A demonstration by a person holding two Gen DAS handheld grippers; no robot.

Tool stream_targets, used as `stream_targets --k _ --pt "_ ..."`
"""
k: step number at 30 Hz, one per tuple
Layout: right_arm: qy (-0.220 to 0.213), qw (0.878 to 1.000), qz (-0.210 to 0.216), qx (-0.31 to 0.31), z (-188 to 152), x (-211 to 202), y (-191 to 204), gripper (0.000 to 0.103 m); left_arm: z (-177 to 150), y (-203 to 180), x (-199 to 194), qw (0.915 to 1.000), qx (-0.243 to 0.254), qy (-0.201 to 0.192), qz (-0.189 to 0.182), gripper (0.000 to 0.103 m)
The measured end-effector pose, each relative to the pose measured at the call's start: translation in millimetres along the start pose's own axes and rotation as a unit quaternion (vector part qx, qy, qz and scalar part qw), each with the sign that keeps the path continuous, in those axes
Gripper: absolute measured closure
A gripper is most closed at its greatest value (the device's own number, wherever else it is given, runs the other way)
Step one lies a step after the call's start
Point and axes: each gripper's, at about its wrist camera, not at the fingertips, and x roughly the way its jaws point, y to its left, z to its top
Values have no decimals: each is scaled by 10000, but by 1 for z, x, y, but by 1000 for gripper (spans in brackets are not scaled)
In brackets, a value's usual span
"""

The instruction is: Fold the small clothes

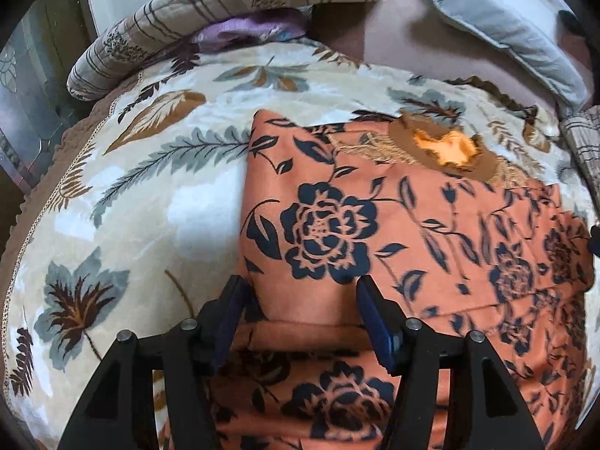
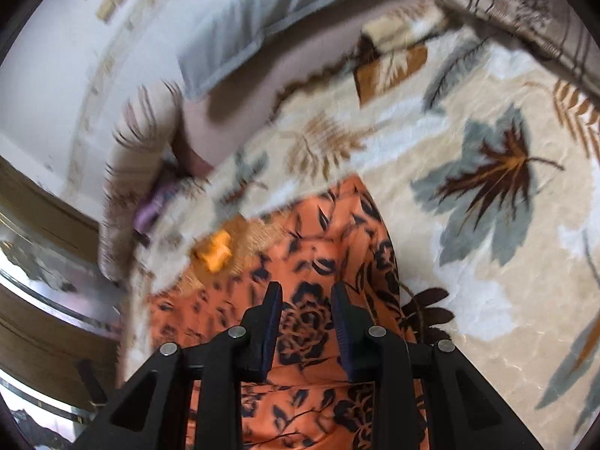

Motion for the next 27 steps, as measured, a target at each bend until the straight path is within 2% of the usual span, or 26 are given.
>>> stream_targets --k 3,7,11,15,20,23,27 --pt "405 9984 -401 69 1 34 -9 73 -1 0 13 9997 103 148 139 36" --pt "307 9984 -470 -5 -1 35 -3 72 -2 6 11 9999 78 146 40 35" --pt "132 9995 -79 -275 -9 19 16 72 -3 20 -5 9999 -79 -54 42 36" --pt "311 9965 265 -729 -27 18 43 72 -8 36 -12 9996 -92 -109 239 36" --pt "933 9903 55 -1025 -56 55 58 72 -15 45 4 9996 -226 59 148 33" --pt "806 9898 -87 -1174 -62 57 64 72 -14 44 1 9997 -249 35 81 33" --pt "757 9913 230 -1054 -62 45 67 72 -20 47 -14 9998 -188 -70 13 33"
